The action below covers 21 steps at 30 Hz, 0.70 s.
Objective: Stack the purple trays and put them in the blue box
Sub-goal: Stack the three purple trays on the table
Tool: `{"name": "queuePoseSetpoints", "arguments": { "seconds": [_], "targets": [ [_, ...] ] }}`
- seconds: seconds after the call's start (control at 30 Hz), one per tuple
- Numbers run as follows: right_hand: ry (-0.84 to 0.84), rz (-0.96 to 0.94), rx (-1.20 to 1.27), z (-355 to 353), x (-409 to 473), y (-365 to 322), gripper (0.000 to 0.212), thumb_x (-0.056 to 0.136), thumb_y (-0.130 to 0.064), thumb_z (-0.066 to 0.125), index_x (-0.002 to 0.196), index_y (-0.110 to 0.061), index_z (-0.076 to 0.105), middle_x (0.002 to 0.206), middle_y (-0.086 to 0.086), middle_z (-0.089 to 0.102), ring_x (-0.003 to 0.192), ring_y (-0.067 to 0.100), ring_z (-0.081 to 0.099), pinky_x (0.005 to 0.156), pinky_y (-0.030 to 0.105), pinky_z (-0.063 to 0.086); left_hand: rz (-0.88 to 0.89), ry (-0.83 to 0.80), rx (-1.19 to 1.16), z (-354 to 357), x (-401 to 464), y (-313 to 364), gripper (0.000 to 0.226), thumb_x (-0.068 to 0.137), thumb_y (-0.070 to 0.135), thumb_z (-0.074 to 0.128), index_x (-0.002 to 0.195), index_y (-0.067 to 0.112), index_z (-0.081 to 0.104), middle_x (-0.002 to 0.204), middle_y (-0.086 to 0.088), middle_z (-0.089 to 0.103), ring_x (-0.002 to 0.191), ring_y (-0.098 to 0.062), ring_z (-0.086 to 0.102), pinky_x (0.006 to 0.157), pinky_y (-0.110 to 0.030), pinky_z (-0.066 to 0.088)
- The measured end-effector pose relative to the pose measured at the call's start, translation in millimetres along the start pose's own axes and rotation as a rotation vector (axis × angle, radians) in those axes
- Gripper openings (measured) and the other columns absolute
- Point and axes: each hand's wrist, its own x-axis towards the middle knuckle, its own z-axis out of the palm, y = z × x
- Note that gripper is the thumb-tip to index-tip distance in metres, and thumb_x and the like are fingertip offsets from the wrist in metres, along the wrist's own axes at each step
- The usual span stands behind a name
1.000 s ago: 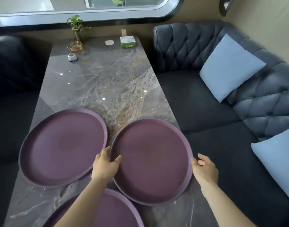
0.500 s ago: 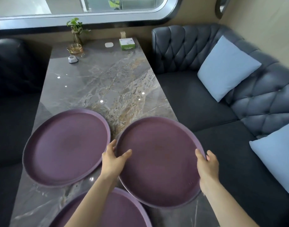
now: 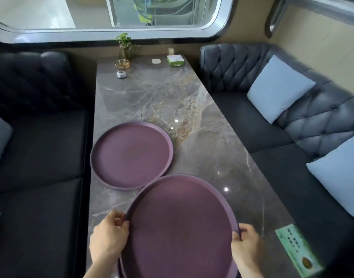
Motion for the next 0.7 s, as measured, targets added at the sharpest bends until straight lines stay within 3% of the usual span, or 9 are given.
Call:
{"name": "queuePoseSetpoints", "arguments": {
  "seconds": [0.17, 0.37, 0.7],
  "targets": [
    [0.042, 0.003, -0.069, 19.9, -38.9, 7.1, 0.032, 0.073, 0.005, 0.072, 0.100, -0.011, 0.074, 0.095, 0.022, 0.067, 0.094, 0.042, 0.064, 0.080, 0.044, 0.049, -0.031, -0.027, 0.070, -3.3, -8.2, -41.5, 0.021, 0.074, 0.027, 0.070, 0.084, 0.042, 0.061, 0.093, 0.005, 0.074, 0.089, -0.029, 0.067, 0.073, -0.034, 0.049],
    [0.094, -0.007, -0.115, 29.7, -39.6, 11.1, 0.042, 0.074, 0.010, 0.068, 0.114, -0.003, 0.071, 0.103, 0.027, 0.062, 0.103, 0.046, 0.058, 0.087, 0.047, 0.045, 0.031, -0.026, 0.138, 10.5, -5.9, -45.9, 0.025, 0.074, 0.020, 0.068, 0.092, 0.037, 0.069, 0.094, 0.005, 0.075, 0.091, -0.028, 0.068, 0.070, -0.033, 0.049],
    [0.041, -0.020, -0.217, 26.1, -20.3, 17.6, 0.039, 0.074, 0.010, 0.071, 0.110, -0.005, 0.075, 0.100, 0.021, 0.073, 0.098, 0.042, 0.066, 0.087, 0.047, 0.052, 0.043, -0.014, 0.155, 17.2, -0.9, -45.3, 0.023, 0.074, 0.017, 0.068, 0.091, 0.032, 0.071, 0.091, 0.003, 0.075, 0.090, -0.029, 0.068, 0.072, -0.035, 0.052]
  ]
}}
